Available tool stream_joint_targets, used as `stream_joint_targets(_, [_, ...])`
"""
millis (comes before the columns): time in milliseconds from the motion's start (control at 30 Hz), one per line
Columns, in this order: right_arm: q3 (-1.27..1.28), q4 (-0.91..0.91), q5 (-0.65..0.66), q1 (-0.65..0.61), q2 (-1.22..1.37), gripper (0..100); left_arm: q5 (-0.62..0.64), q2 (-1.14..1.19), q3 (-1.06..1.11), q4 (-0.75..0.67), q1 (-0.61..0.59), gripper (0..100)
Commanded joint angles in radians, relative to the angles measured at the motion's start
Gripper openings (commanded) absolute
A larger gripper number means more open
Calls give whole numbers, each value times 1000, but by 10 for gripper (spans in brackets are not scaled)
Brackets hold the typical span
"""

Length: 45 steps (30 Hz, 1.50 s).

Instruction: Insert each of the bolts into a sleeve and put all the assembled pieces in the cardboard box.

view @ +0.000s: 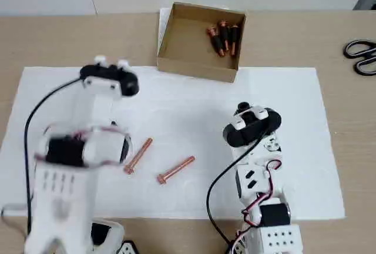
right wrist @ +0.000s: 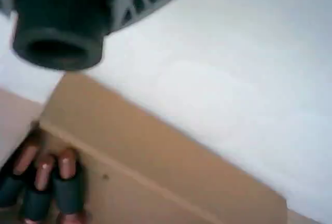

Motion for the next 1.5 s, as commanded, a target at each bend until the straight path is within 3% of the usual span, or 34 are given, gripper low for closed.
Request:
stream_joint_targets(0, [6,87,-8,10,-91,5,0,224,-182,60,-6,6])
stream_joint_targets(333, [0,209,-8,12,-196,5,-152,683,-214,97,2,6])
stream_joint_targets(533, [0,209,-8,12,-196,5,-157,689,-219,95,3,12])
stream_joint_targets(733, [0,209,-8,12,-194,5,-161,690,-217,97,74,130])
stream_joint_targets(1467, [0,216,-8,12,-194,5,-157,864,-234,21,74,130])
